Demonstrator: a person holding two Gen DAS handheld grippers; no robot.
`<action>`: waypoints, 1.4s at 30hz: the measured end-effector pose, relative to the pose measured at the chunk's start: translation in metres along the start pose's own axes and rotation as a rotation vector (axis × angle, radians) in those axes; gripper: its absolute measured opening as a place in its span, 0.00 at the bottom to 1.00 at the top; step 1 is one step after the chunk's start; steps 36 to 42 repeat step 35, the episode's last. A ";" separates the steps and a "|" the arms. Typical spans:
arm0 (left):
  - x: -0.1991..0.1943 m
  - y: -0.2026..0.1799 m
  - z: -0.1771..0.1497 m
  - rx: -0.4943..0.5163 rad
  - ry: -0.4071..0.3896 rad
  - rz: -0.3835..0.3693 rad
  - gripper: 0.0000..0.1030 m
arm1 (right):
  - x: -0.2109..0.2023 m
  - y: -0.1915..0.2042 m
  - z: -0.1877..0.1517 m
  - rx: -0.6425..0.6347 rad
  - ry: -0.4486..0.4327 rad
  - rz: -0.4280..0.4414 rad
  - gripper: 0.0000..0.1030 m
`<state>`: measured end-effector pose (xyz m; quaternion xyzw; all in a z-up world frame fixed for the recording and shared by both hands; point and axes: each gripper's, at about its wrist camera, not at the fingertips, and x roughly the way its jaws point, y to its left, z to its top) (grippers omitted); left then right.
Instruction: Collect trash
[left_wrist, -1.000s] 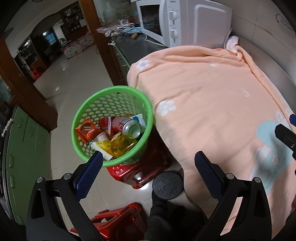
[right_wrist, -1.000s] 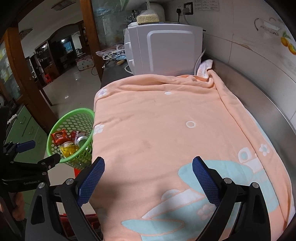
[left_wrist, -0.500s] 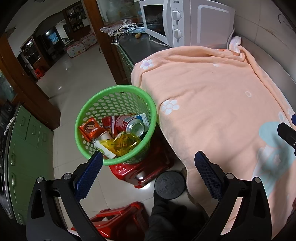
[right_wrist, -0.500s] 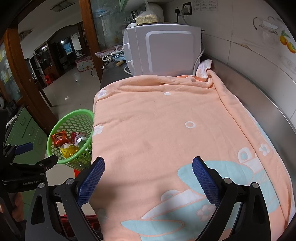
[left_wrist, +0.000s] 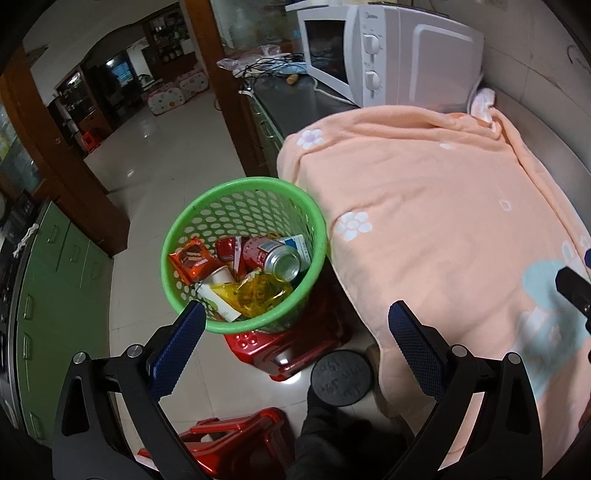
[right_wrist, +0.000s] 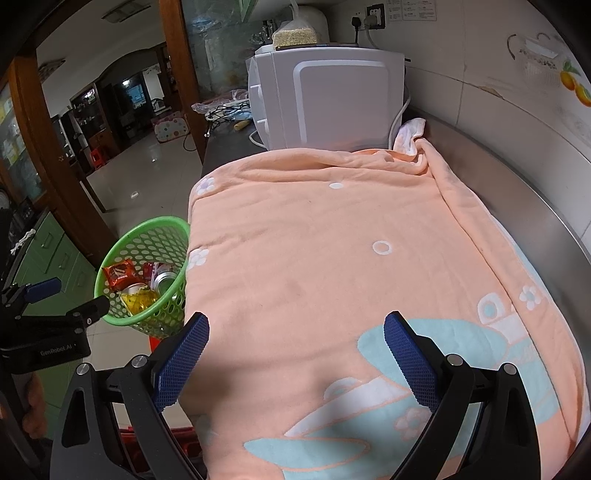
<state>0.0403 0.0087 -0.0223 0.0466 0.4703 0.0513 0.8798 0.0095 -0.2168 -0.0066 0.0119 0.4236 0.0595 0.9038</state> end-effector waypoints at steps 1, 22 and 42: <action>-0.001 0.001 0.000 -0.005 -0.006 0.007 0.95 | 0.000 0.001 0.000 -0.001 -0.001 0.000 0.90; -0.033 0.012 0.011 -0.038 -0.146 0.078 0.95 | -0.020 0.003 0.010 -0.012 -0.082 0.001 0.91; -0.031 0.007 0.008 -0.022 -0.128 0.067 0.95 | -0.021 0.003 0.009 -0.015 -0.077 0.001 0.92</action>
